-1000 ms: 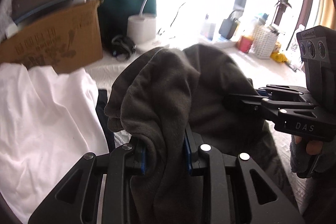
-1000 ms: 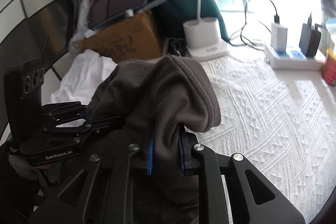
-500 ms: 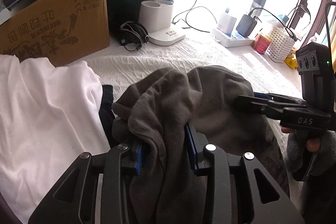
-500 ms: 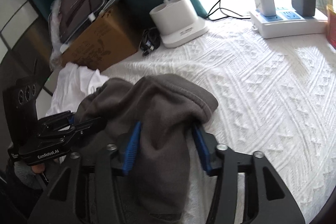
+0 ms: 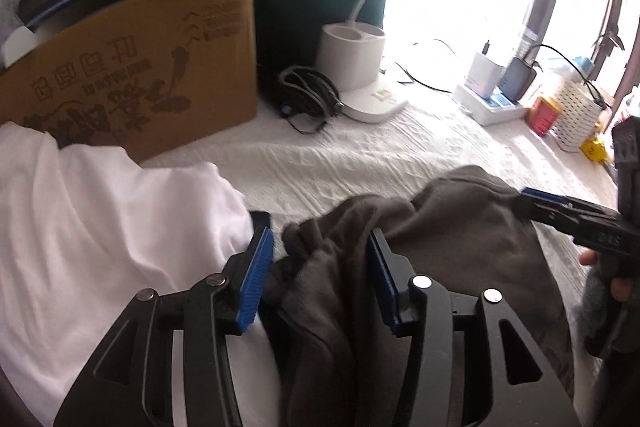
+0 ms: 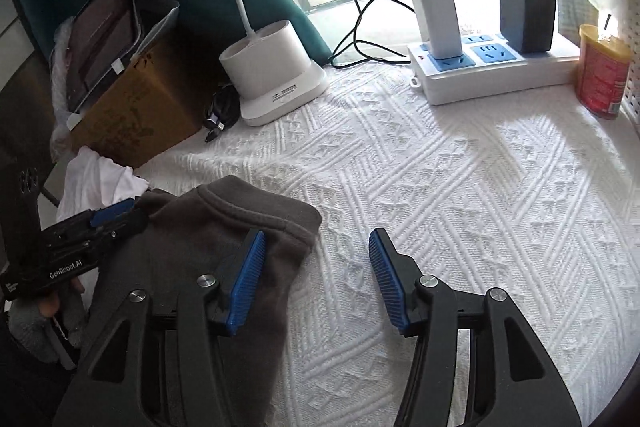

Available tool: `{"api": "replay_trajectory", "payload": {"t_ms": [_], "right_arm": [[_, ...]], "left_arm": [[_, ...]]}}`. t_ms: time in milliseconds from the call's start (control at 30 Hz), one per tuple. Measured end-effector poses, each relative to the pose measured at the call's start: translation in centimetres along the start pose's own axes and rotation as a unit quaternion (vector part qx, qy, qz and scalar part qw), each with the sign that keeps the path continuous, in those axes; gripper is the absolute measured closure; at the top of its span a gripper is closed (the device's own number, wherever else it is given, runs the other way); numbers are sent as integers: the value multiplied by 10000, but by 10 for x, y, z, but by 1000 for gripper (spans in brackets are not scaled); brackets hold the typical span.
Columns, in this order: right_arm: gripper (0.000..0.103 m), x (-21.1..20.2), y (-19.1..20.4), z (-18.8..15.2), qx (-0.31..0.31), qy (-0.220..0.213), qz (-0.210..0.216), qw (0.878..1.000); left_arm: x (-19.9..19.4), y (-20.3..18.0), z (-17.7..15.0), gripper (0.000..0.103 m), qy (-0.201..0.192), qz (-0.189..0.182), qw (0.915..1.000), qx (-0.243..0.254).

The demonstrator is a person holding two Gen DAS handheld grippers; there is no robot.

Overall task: Fold small clothes
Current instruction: 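Move the open right tool to the folded shirt's edge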

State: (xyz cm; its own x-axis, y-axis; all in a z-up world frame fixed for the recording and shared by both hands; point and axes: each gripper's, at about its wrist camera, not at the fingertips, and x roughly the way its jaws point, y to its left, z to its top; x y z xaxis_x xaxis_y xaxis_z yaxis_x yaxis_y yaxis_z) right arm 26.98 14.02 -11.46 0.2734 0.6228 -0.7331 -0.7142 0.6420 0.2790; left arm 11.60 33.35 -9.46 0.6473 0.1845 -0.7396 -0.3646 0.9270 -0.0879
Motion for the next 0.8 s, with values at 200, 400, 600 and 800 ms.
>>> {"api": "replay_trajectory", "payload": {"t_ms": [200,400,600,800], "right_arm": [[46,-10,-4,-7,-127,60,-226,9996],[46,-29,-6,-18,-208,5,-340,9992],[46,-46,3,-31,-254,-72,-298,9992],[46,-51,19,-50,-382,36,-217,9990]], "left_arm": [[-1,-5,2,54,-5,391,9989,264],[-23,-2,0,54,-225,623,9976,223],[-53,-9,-12,54,-433,408,9980,192],[-68,-25,-32,54,-337,160,9990,230]]}}
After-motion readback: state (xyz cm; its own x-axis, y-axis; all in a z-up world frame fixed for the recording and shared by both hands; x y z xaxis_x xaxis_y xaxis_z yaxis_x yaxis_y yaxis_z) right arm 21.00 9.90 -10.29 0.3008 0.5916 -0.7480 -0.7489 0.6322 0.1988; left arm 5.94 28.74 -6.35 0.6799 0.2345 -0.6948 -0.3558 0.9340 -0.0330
